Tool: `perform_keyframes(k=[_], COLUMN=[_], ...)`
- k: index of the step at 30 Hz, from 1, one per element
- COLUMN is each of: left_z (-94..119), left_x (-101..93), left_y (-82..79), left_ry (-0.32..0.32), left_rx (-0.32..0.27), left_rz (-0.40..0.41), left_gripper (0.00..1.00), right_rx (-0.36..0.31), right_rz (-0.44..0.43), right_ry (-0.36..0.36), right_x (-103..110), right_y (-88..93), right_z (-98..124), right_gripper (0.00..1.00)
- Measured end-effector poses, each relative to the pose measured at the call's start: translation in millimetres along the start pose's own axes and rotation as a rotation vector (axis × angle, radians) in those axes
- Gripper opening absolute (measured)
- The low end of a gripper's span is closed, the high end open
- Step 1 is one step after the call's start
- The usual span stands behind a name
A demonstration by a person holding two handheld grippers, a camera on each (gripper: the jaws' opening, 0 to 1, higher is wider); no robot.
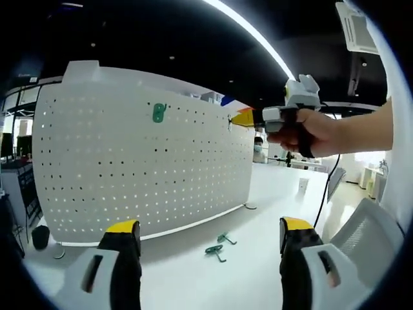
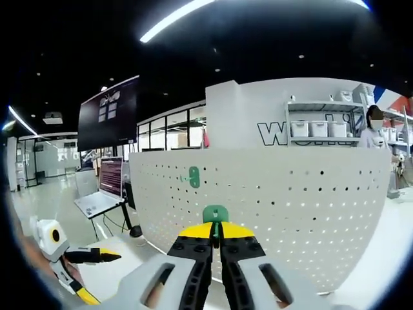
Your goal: Insert the hook assembly into the mounting plate slot until the hook locks in place.
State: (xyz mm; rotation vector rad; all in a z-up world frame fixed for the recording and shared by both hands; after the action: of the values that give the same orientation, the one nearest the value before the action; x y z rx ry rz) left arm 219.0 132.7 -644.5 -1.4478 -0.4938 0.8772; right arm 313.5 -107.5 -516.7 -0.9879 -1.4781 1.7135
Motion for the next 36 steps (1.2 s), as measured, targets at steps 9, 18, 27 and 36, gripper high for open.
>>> perform_keyframes(k=[9, 18, 27, 36], left_z=[-3.7, -6.4, -4.9, -3.6], left_x=[0.7, 0.6, 1.7, 3.5], left_y=[13.1, 27.1, 27.3, 28.6], left_ry=[-0.011, -0.023, -0.029, -0.038], left_rx=[0.096, 0.201, 0.204, 0.213], left_rz=[-0.026, -0.044, -0.037, -0.034], left_gripper=[0.90, 0.89, 0.88, 0.87], right_rx=[0.043, 0.051, 0.072, 0.016], right_rz=[0.037, 0.064, 0.043, 0.024], right_ry=[0.007, 0.044, 0.082, 0.188], right_x=[2.0, 4.3, 7.2, 15.6], right_y=[-7.6, -19.2, -19.0, -23.8], right_z=[-10.6, -21.7, -33.7, -56.8], right_gripper=[0.01, 0.01, 0.01, 0.01])
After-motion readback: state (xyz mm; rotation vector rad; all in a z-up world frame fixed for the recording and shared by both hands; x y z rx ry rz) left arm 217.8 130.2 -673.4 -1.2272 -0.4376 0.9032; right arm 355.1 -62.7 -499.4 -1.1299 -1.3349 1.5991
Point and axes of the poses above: the point that each gripper's makers call its tool centre point, and the gripper's own axes: z roughly backward along the fingers, x roughly to its left, y roughly out of its underside, the point moved 9 cm from there along z, roughly backward along the fingers, and after that the axes turned 8 degrees about z, right-handed, at the moved point
